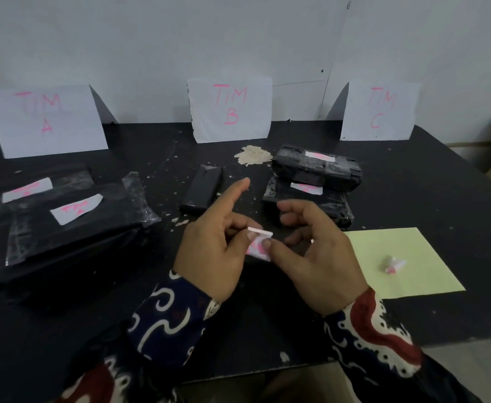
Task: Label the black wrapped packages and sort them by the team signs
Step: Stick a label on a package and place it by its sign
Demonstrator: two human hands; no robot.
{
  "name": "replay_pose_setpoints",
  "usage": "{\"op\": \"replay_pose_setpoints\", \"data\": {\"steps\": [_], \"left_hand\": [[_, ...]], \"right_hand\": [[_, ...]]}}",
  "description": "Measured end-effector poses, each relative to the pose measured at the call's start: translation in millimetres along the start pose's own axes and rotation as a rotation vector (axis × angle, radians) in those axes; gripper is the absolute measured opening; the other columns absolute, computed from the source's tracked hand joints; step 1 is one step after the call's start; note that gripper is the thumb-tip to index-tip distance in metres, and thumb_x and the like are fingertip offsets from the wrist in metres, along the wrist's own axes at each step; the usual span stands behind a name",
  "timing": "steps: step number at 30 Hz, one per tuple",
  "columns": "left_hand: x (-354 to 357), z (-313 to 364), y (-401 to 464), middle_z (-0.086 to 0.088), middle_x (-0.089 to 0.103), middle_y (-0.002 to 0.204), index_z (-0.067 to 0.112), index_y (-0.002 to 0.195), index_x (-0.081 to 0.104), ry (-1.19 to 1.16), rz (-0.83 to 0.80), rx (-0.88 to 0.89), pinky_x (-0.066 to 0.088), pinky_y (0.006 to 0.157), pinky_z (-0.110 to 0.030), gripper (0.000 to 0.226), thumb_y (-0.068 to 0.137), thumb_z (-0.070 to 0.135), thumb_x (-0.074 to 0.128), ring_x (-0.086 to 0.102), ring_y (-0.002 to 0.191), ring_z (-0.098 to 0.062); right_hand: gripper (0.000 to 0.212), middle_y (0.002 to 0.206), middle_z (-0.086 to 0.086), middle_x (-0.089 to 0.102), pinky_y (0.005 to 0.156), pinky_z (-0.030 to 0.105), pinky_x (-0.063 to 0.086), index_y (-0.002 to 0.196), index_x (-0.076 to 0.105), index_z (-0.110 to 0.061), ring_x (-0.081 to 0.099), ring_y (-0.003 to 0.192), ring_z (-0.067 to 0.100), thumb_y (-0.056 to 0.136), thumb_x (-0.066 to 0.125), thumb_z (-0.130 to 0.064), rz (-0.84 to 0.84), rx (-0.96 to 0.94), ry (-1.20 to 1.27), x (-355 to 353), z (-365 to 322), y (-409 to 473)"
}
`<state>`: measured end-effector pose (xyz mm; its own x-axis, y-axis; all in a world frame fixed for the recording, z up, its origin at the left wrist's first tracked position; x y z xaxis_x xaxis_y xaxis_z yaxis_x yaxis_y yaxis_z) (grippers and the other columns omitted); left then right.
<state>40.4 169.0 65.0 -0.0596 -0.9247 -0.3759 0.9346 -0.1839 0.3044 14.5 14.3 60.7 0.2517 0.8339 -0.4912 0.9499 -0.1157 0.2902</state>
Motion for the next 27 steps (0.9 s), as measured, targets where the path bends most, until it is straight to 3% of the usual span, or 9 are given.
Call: {"op": "replay_pose_setpoints", "data": {"steps": [4, 7, 10, 15, 21, 25, 27], "left_hand": [[2, 19, 10, 0.013, 0.073, 0.093, 0.035, 0.15, 0.022, 0.101, -0.091, 0.12, 0.051, 0.078, -0.014, 0.082, 0.088, 0.003, 0.064, 0.067, 0.081, 0.0], [-2, 12, 20, 0.013, 0.067, 0.107, 0.045, 0.147, 0.02, 0.005, -0.089, -0.036, 0.057, 0.079, -0.027, 0.089, 0.082, 0.015, 0.073, 0.068, 0.086, -0.006], [0, -1, 25, 0.005, 0.073, 0.094, 0.036, 0.143, 0.033, -0.11, -0.123, -0.208, 0.059, 0.081, -0.036, 0.08, 0.078, 0.018, 0.077, 0.071, 0.082, -0.01], [-12, -16, 28, 0.004, 0.074, 0.078, 0.03, 0.118, 0.056, -0.034, -0.002, -0.298, 0.057, 0.07, -0.045, 0.048, 0.079, 0.006, 0.067, 0.066, 0.063, -0.013], [-5, -19, 27, 0.006, 0.074, 0.079, 0.029, 0.105, 0.057, -0.058, -0.082, -0.286, 0.054, 0.062, -0.034, 0.039, 0.079, -0.001, 0.061, 0.063, 0.059, -0.009], [-3, -13, 26, 0.005, 0.076, 0.082, 0.026, 0.106, 0.056, -0.073, -0.143, -0.235, 0.054, 0.061, -0.045, 0.04, 0.08, -0.004, 0.058, 0.065, 0.069, -0.035], [-1, -12, 25, 0.004, 0.075, 0.081, 0.023, 0.103, 0.059, -0.091, -0.172, -0.207, 0.053, 0.061, -0.047, 0.037, 0.081, -0.006, 0.057, 0.06, 0.066, -0.041]], "right_hand": [[0.02, 0.087, -0.012, 0.065, 0.065, 0.017, 0.05, 0.098, 0.072, -0.024, 0.062, 0.073, 0.007, 0.081, 0.076, -0.014, 0.067, -0.228, -0.1, -4, -21, 9], [0.012, 0.079, -0.008, 0.068, 0.065, 0.026, 0.055, 0.089, 0.071, -0.022, 0.065, 0.07, 0.008, 0.083, 0.071, -0.012, 0.155, -0.155, 0.002, -6, -16, 18], [0.006, 0.071, -0.005, 0.069, 0.062, 0.028, 0.055, 0.081, 0.07, -0.022, 0.065, 0.066, 0.01, 0.083, 0.073, -0.016, 0.135, -0.015, 0.136, -1, -8, 25], [0.013, 0.064, 0.0, 0.067, 0.06, 0.039, 0.056, 0.075, 0.066, -0.023, 0.064, 0.061, 0.02, 0.082, 0.075, -0.029, 0.115, 0.075, 0.153, 5, 4, 23], [0.006, 0.067, -0.005, 0.066, 0.059, 0.019, 0.048, 0.088, 0.068, -0.027, 0.06, 0.061, 0.007, 0.084, 0.072, -0.028, 0.085, 0.067, 0.126, 10, 8, 20], [0.005, 0.08, -0.008, 0.065, 0.065, 0.017, 0.049, 0.085, 0.07, -0.03, 0.061, 0.069, 0.006, 0.082, 0.074, -0.03, 0.129, 0.053, 0.034, 5, 8, 21], [0.007, 0.079, -0.008, 0.068, 0.064, 0.017, 0.05, 0.086, 0.07, -0.027, 0.063, 0.068, 0.007, 0.082, 0.075, -0.024, 0.101, 0.074, 0.088, 5, 11, 22]]}}
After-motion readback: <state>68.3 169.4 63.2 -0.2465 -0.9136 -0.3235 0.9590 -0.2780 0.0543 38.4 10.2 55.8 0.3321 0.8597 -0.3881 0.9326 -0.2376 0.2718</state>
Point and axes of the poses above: each hand's wrist, its own y-axis towards the middle knuckle, its own x-axis out of the palm, z = x × y, the point moved 7 cm from there along y, towards the middle knuckle
